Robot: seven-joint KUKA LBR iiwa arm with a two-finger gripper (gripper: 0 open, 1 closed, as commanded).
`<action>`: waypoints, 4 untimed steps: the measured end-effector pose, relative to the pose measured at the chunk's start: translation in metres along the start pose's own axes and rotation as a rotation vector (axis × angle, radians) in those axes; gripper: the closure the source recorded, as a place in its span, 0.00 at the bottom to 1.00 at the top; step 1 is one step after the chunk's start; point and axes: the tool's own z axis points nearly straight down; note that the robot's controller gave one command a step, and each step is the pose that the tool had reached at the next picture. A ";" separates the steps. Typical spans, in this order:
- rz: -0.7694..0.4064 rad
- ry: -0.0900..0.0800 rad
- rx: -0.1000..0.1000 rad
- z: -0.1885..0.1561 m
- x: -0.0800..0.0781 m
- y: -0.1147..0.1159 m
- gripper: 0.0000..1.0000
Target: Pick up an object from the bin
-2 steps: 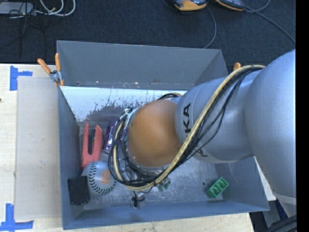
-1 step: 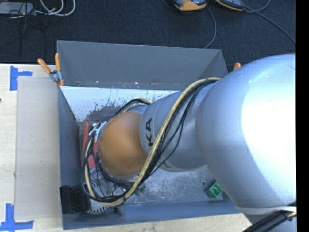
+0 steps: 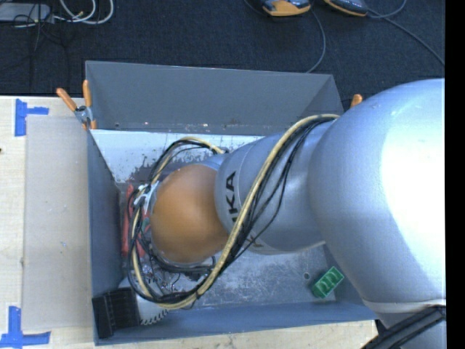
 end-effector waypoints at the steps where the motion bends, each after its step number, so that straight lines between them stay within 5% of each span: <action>1: 0.000 0.000 0.000 0.000 0.000 0.000 1.00; 4: 0.000 0.016 -0.008 -0.051 0.003 0.002 1.00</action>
Offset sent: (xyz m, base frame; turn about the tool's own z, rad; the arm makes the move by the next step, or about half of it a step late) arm 0.0000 -0.0001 0.0593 0.0000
